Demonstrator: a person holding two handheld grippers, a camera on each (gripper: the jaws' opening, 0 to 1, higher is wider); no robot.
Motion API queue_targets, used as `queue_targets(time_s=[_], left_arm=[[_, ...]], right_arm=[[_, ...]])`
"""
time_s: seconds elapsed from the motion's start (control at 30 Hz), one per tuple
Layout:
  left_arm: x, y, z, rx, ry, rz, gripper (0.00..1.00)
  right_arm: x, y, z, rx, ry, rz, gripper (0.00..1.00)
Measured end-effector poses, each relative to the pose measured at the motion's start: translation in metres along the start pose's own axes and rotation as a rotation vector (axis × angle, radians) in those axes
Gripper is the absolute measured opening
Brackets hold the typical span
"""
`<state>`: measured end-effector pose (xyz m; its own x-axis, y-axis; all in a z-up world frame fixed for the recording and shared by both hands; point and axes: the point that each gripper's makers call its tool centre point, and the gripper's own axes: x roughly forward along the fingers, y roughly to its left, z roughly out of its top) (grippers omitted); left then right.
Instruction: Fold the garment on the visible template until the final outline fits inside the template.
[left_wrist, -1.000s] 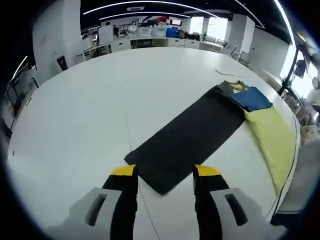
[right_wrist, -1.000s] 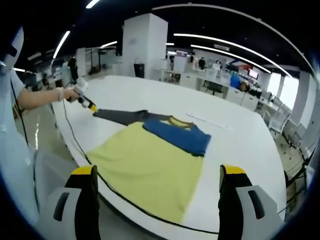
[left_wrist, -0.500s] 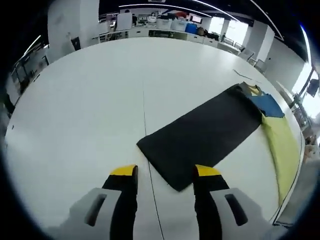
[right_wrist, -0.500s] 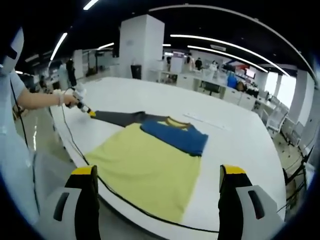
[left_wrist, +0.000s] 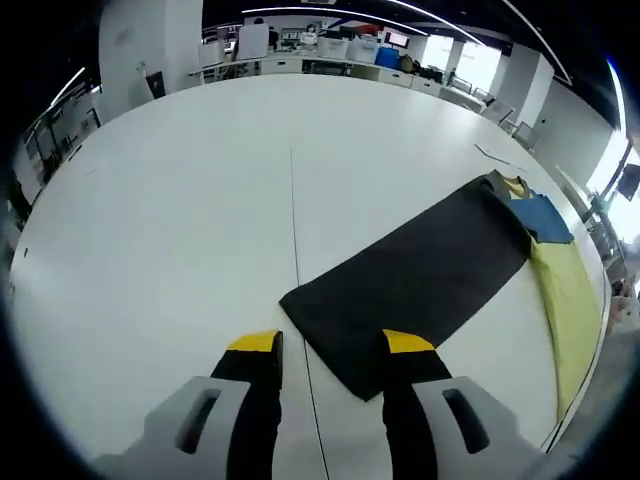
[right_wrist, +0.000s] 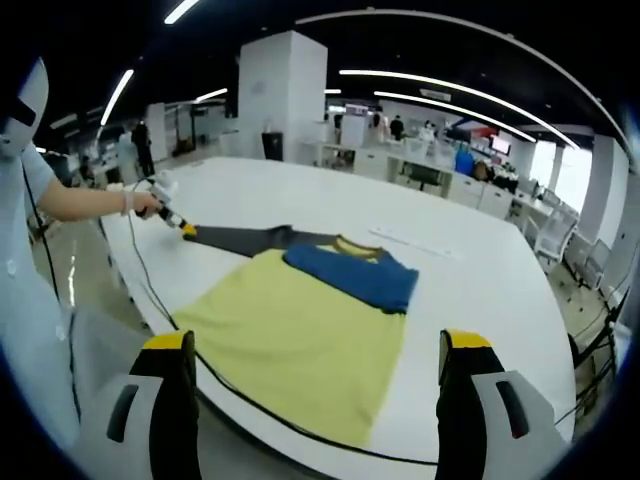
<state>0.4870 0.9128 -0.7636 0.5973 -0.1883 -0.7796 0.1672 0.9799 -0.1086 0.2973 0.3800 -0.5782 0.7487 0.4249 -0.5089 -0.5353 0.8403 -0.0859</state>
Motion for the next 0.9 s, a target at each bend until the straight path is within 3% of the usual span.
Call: queue_targets(time_s=[0.1, 0.37, 0.67, 0.9], left_arm=[[0.0, 0.002, -0.002, 0.058, 0.01, 0.025, 0.3], [0.001, -0.001, -0.003, 0.112, 0.035, 0.037, 0.32], [0.003, -0.009, -0.002, 0.145, 0.071, 0.019, 0.23], [0.004, -0.006, -0.002, 0.145, 0.091, 0.018, 0.23]], right_arm=[[-0.001, 0.001, 0.001, 0.012, -0.005, 0.005, 1.0], [0.0, 0.002, 0.002, 0.007, -0.006, 0.008, 1.0], [-0.002, 0.002, 0.002, 0.008, -0.008, 0.007, 1.0], [-0.005, 0.001, 0.001, 0.009, -0.012, 0.0, 1.0]])
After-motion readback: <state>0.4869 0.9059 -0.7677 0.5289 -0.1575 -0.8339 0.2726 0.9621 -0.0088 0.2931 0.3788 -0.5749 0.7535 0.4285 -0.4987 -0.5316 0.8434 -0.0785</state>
